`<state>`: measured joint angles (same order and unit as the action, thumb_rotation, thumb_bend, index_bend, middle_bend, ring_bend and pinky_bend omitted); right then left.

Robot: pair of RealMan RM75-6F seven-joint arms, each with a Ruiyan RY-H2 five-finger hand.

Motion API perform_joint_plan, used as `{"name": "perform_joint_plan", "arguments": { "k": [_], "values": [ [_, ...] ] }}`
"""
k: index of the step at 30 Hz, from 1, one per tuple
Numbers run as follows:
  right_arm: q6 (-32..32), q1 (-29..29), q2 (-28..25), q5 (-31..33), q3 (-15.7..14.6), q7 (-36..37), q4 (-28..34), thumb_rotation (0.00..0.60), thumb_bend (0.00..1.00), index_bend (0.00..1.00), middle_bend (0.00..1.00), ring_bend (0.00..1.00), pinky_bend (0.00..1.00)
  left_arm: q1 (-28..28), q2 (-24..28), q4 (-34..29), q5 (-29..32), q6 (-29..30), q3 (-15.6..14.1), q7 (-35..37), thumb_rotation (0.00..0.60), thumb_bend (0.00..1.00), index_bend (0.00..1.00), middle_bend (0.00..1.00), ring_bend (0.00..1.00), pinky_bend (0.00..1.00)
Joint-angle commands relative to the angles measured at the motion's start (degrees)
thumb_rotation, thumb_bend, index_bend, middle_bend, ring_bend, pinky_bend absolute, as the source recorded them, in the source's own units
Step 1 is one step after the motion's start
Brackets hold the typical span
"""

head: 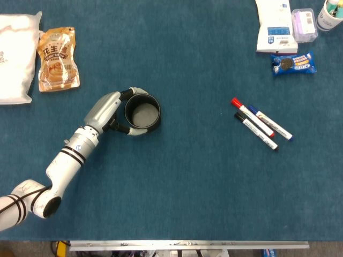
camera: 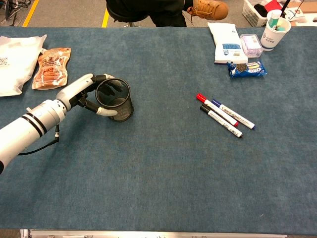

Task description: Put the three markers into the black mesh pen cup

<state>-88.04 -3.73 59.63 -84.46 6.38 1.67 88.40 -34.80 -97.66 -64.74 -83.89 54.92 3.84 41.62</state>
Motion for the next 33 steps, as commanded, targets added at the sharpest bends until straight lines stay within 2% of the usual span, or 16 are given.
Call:
{"name": "perform_joint_plan", "arguments": {
  "k": [1,7,14,19,26,33],
  "values": [
    [0.8,-0.5,-0.1,-0.9,-0.5,0.2,0.0,0.6,0.31,0.32,0.34,0.28,0.33,0.1,0.7,-0.9,0.1,0.3,0.2,0.3,0.6,0.14,0.34,0.45,0.36,0.27],
    [3.6,-3.1,-0.2,-5.9,-2.0,0.6,0.2,0.6,0.32,0.32,0.34,0.28,0.33,0.7,5.3,-5.6,-0.9,2.2,0.0,-1.7,0.6,0.14,0.33,0.45,0.36,0.27],
    [9.5,-9.3,0.5,-15.0,-4.6,0.9,0.0,0.6,0.31,0.34,0.34,0.28,0.33,1.8,12.8,-14.2,-1.3,4.1,-0.6,-6.6,0.6,0.14,0.32,0.45,0.36,0.27],
    [13.9,-14.4,2.0,-21.1,-6.0,-0.4,-1.8,0.6,0.26,0.35,0.34,0.27,0.31,3.2,18.1,-20.5,-1.2,5.4,-1.4,-10.5,0.6,0.14,0.31,0.45,0.36,0.27],
    [18.6,-19.7,6.5,-25.2,-7.5,-1.8,-6.9,0.6,0.14,0.39,0.34,0.22,0.26,5.3,23.3,-26.5,-0.7,6.9,-2.6,-14.4,0.6,0.14,0.3,0.44,0.36,0.27],
    [18.0,-22.2,13.8,-28.5,-9.1,-3.1,-16.2,0.6,0.12,0.41,0.33,0.2,0.24,7.0,26.1,-30.1,-0.7,8.2,-3.7,-16.8,0.6,0.14,0.29,0.44,0.36,0.27]
  ]
}}
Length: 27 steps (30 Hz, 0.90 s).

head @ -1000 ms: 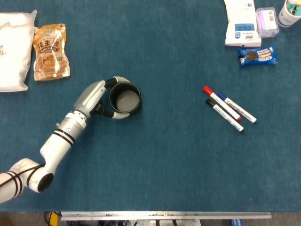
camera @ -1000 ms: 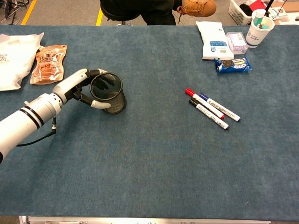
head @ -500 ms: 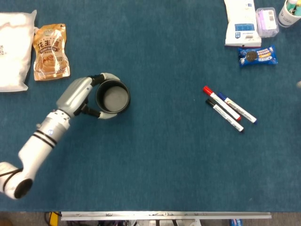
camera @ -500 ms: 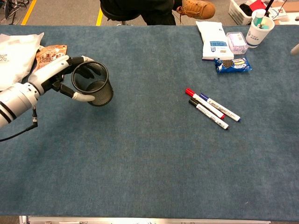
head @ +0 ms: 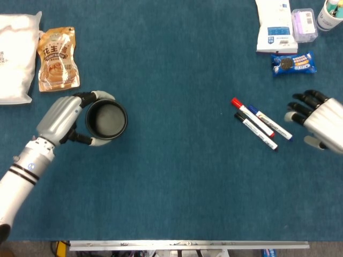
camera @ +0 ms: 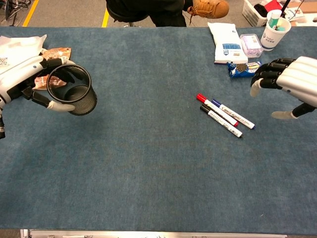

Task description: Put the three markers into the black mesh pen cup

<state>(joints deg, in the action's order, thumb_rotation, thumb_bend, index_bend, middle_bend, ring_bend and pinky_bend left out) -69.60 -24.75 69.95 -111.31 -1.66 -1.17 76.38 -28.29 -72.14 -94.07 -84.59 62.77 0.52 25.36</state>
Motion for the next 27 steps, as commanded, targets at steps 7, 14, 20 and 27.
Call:
{"name": "perform_joint_plan", "arguments": {
  "k": [7,14,20,27],
  "values": [
    [-0.6,-3.5,9.5,-3.4,-2.8,-0.3,-11.4,0.6,0.11,0.43,0.32,0.17,0.2,1.4,1.5,-2.3,0.3,0.6,-0.7,-1.3,0.6,0.14,0.28,0.43,0.36,0.27],
    [0.0,-5.5,14.4,-3.7,-3.7,-1.9,-16.6,0.6,0.11,0.43,0.31,0.16,0.19,2.2,2.5,-2.9,0.6,0.8,-0.6,-0.8,0.6,0.14,0.27,0.42,0.36,0.27],
    [0.6,-6.8,16.8,-3.6,-4.9,-1.8,-19.6,0.6,0.11,0.43,0.31,0.16,0.19,2.6,3.2,-3.1,0.4,0.8,-0.8,-0.3,0.6,0.14,0.26,0.42,0.36,0.27],
    [0.2,-8.2,19.2,-3.1,-5.8,-1.3,-23.4,0.6,0.11,0.43,0.3,0.16,0.19,3.0,3.1,-2.9,-0.3,1.1,-0.7,0.6,0.6,0.14,0.26,0.42,0.36,0.27]
  ]
}}
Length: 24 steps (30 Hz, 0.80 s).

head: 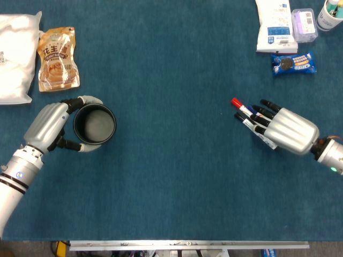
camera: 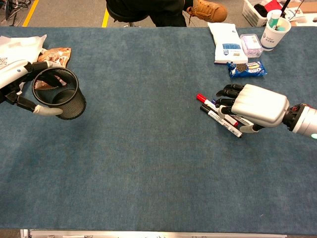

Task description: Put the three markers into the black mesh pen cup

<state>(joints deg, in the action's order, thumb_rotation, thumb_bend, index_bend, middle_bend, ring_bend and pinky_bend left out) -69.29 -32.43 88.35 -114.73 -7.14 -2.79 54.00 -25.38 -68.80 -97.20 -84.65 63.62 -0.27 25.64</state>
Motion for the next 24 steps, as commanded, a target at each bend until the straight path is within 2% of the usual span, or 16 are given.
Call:
{"name": "perform_joint_plan", "arguments": {
  "k": [1,11,24],
  "values": [
    [-0.2,-0.7,1.2,0.3,-0.4,0.4,-1.4,0.6,0.11,0.43,0.3,0.16,0.19,0.1,-0.2,0.3,-0.3,0.3,0.1,0.4,0.6,0.14,0.26,0.42,0.36,0.27],
    [-0.7,-2.3,4.4,1.3,-0.9,0.9,-4.1,0.6,0.11,0.43,0.3,0.16,0.19,0.7,0.4,0.2,-1.3,1.1,0.1,1.2,0.6,0.14,0.26,0.42,0.36,0.27],
    [2.1,-5.1,6.7,2.7,-1.3,-1.0,-2.8,0.6,0.14,0.43,0.3,0.16,0.19,1.5,0.9,0.7,-1.4,1.7,0.1,2.0,0.6,0.14,0.26,0.42,0.36,0.27]
  ]
}}
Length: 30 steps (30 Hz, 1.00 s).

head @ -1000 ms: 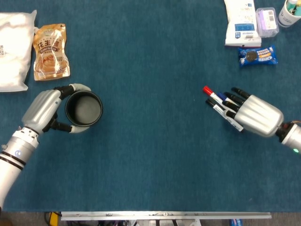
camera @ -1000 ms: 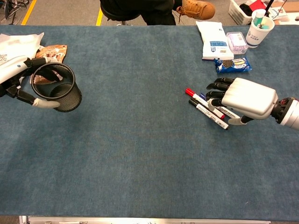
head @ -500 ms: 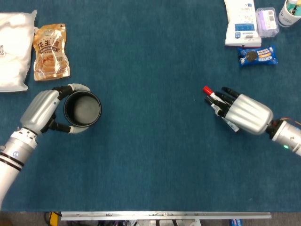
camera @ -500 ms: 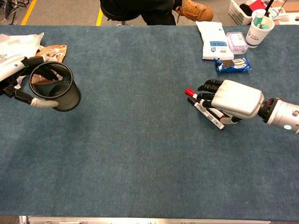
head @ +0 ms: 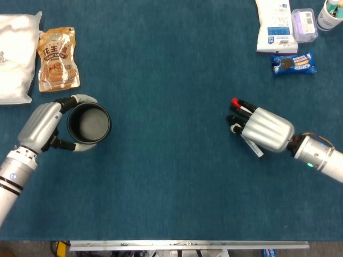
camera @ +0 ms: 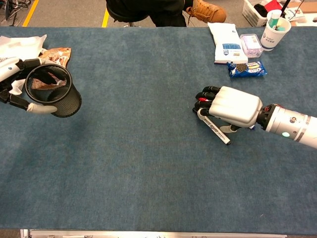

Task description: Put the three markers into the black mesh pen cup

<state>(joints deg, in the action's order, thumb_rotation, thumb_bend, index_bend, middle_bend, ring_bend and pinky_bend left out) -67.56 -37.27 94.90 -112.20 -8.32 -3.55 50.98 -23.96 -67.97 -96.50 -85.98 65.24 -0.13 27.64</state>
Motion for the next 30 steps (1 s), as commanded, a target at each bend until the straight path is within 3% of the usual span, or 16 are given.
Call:
{"name": "perform_joint_plan", "arguments": {
  "k": [1,16,24,30],
  "values": [
    [0.7,-0.5,0.2,0.3,-0.3,-0.4,0.3,0.6,0.14,0.43,0.3,0.16,0.19,0.1,0.1,0.0,-0.1,0.1,0.0,0.1,0.6,0.14,0.26,0.42,0.36,0.27],
    [0.4,-1.2,-1.5,1.3,-1.4,-2.5,1.1,0.6,0.23,0.45,0.3,0.16,0.19,0.3,0.3,-0.1,-0.7,0.3,0.1,0.2,0.6,0.14,0.26,0.41,0.35,0.27],
    [-0.2,-1.1,-6.2,2.0,-1.6,-5.0,5.7,0.6,0.23,0.46,0.3,0.16,0.19,0.2,-0.1,0.4,-1.0,0.2,0.1,0.8,0.6,0.14,0.26,0.41,0.35,0.27],
    [-1.6,-1.5,-6.8,0.3,-2.4,-5.3,8.0,0.6,0.23,0.46,0.3,0.16,0.19,0.4,0.1,0.3,-1.4,0.6,0.0,0.9,0.6,0.14,0.25,0.41,0.35,0.27]
  ]
}}
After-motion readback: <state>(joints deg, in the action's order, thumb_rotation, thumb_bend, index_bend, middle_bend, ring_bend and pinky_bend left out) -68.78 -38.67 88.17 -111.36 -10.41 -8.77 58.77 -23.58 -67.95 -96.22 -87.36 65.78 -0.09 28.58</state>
